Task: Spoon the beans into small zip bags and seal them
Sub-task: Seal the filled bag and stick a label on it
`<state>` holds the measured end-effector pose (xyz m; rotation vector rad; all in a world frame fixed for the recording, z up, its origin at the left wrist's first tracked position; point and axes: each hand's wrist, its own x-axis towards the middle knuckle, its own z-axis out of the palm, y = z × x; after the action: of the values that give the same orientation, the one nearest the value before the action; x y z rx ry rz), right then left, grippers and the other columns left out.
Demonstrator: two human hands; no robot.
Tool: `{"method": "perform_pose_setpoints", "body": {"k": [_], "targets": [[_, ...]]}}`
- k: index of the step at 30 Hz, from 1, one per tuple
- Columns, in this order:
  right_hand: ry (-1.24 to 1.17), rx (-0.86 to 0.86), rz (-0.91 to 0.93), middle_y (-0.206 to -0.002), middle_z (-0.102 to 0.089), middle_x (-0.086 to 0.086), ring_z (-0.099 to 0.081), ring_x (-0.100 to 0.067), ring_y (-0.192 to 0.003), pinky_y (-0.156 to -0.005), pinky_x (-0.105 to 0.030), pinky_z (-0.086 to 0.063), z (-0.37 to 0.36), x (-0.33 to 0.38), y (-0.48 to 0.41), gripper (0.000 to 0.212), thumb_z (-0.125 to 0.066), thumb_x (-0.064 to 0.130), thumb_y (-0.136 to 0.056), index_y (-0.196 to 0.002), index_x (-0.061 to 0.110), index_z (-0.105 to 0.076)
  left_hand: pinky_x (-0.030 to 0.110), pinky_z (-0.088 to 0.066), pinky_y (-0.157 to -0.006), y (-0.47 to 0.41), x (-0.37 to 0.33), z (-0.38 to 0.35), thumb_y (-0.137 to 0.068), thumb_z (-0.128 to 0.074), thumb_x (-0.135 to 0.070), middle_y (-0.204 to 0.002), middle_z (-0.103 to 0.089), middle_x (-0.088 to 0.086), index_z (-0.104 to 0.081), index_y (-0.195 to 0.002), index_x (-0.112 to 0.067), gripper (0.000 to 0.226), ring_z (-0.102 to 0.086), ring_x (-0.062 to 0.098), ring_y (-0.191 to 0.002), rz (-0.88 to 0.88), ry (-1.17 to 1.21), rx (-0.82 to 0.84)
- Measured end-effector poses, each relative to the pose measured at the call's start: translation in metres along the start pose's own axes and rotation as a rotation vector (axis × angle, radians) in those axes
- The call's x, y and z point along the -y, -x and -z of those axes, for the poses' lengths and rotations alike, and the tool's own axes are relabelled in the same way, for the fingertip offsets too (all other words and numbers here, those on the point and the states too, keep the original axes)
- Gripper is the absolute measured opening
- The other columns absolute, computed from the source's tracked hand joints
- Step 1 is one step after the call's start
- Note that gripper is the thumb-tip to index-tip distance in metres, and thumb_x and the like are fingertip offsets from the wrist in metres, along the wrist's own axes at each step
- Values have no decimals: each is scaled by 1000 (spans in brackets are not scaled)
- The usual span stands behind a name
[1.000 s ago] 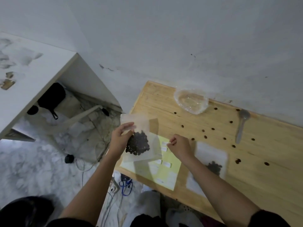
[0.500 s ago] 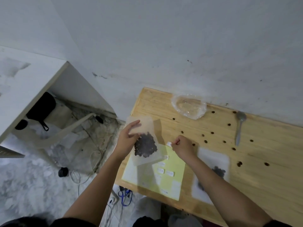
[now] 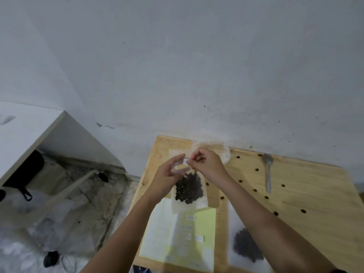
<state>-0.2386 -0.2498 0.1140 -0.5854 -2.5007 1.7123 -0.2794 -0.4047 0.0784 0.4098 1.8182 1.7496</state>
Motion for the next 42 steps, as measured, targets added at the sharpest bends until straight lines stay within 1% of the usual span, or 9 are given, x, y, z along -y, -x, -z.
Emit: {"method": "perform_pose_setpoints", "body": {"k": [7, 15, 23, 26, 28, 30, 34, 38, 42], "targets": [[67, 15, 18, -75, -61, 0, -55, -8, -66, -59, -10, -45, 1, 5, -4, 11, -72, 13, -79, -76, 13, -61, 20, -51, -79, -5, -3, 5, -87, -47, 18, -133, -54, 9, -46, -134, -12, 55, -64, 19, -107, -8, 40, 27], [125, 20, 44, -72, -60, 3, -52, -3, -63, -57, -6, -43, -5, 8, -8, 11, -71, 11, -78, -76, 12, -61, 15, -49, -70, -4, -8, 8, -85, -45, 21, -129, -57, 6, -48, -130, -14, 57, -65, 19, -106, -22, 70, 25], [163, -31, 42, -72, -63, -4, -52, -5, -59, -56, -10, -44, -12, 6, -8, 15, -77, 15, -74, -76, 8, -63, 19, -49, -78, -2, -8, 9, -85, -47, 20, -126, -60, 3, -51, -126, -20, 57, -66, 16, -103, -27, 54, 23], [179, -109, 18, -67, -56, 1, -47, -6, -56, -51, -10, -39, -11, 6, -8, 31, -83, 24, -67, -76, 6, -60, 19, -48, -72, 0, -9, 11, -83, -48, 21, -121, -63, -3, -54, -123, -23, 59, -67, 7, -79, -23, 50, 2], [187, -173, 13, -74, -51, 2, -44, -9, -64, -55, -16, -36, -10, 2, -8, 44, -86, 35, -61, -77, 10, -54, 22, -46, -68, 1, -11, 14, -81, -49, 21, -118, -65, -5, -57, -119, -26, 61, -53, 2, -56, -10, 60, -19], [171, -187, -17, -85, -48, 3, -45, -9, -75, -61, -19, -36, -9, -2, -10, 50, -86, 40, -58, -81, 13, -50, 25, -49, -73, 1, -13, 18, -80, -50, 21, -119, -65, -3, -59, -117, -27, 61, -54, 4, -60, -3, 67, -16], [-41, -123, -133, -86, -52, 5, -51, -11, -82, -66, -19, -41, -12, -1, -7, 41, -83, 27, -66, -87, 16, -49, 31, -54, -84, -3, -15, 19, -83, -62, 4, -119, -66, 5, -63, -117, -21, 42, -68, 20, -96, 12, 71, -53], [-119, -115, -116, -93, -57, 1, -57, -15, -83, -70, -24, -50, -19, 3, -8, 24, -73, 13, -78, -87, 18, -52, 29, -58, -68, -9, -18, 20, -86, -61, 1, -97, -71, 14, -64, -110, -8, 26, -72, 21, -72, 31, 171, -198], [-180, -105, -76, -96, -58, 5, -58, -12, -93, -77, -28, -52, -31, -2, -9, 28, -72, 8, -77, -86, 21, -48, 25, -56, -59, -21, -19, 29, -90, -55, 2, -88, -68, 13, -61, -114, -11, 28, -69, 17, -67, 21, 197, -287]]}}
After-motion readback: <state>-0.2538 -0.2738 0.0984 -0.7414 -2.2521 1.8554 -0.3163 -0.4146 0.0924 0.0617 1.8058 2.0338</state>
